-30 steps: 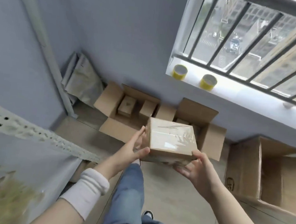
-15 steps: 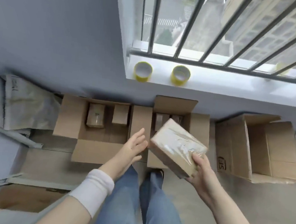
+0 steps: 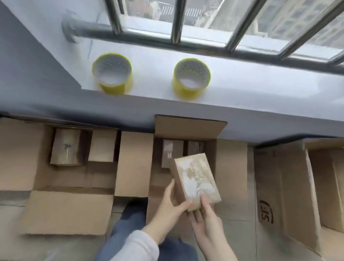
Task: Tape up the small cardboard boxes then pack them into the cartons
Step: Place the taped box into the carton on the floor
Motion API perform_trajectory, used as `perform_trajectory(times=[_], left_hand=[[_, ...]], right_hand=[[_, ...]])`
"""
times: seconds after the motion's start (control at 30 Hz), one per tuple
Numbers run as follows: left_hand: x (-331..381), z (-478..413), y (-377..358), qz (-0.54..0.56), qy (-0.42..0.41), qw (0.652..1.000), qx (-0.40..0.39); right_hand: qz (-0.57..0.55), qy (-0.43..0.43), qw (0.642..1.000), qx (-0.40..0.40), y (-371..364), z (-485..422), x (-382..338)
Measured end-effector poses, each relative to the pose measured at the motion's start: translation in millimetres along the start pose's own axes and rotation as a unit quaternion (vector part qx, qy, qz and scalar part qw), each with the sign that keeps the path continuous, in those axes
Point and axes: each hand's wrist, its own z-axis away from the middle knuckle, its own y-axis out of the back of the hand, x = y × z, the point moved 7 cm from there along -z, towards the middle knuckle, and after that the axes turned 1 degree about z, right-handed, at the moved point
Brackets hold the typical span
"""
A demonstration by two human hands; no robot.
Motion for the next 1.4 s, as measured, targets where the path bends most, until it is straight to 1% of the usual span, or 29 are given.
perform_trajectory(times=[0.17, 0.3, 0.47, 0.63, 0.77, 0.87, 0.97, 1.03, 1.13, 1.27, 1.33, 1.4], left_hand=[[-60, -191, 21, -0.059, 0.004, 0.998, -0.005], [-92, -293, 24, -0.102, -0.001, 0.995, -0.007], [-102, -341, 20, -0.126, -0.013, 0.992, -0.002], [-89, -358, 14, -0.135, -0.03, 0.99, -0.005], [-80, -357, 11, -0.145, -0.015, 0.989, -0.006], [-73, -336, 19, -0.16, 0.016, 0.987, 0.008], [-59, -277, 33, -0.155, 0.026, 0.986, 0.05], [-49, -221, 43, -0.139, 0.039, 0.985, 0.092], [-33, -122, 54, -0.116, 0.063, 0.982, 0.137], [-15, 17, 54, -0.103, 0.095, 0.979, 0.15], [-2, 74, 51, -0.116, 0.082, 0.979, 0.143], [16, 118, 50, -0.099, 0.051, 0.984, 0.142]], right_hand=[[-0.037, -0.017, 0.998, 0.043, 15, -192, 18], [-0.079, -0.003, 0.995, 0.061, 23, -291, 22], [-0.1, 0.027, 0.993, 0.058, 22, -345, 15], [-0.072, 0.076, 0.993, 0.057, 13, -362, 3], [-0.065, 0.067, 0.995, 0.04, 4, -357, -2], [-0.055, 0.033, 0.997, 0.038, -3, -330, 2], [-0.016, 0.01, 0.999, 0.048, -10, -269, 9], [0.021, -0.003, 0.999, 0.041, -18, -216, 14], [0.089, -0.025, 0.996, 0.002, -32, -121, 20], [0.19, -0.018, 0.981, -0.046, -41, 13, 14], [0.207, -0.002, 0.976, -0.071, -44, 68, 10], [0.219, 0.016, 0.971, -0.098, -50, 114, 8]])
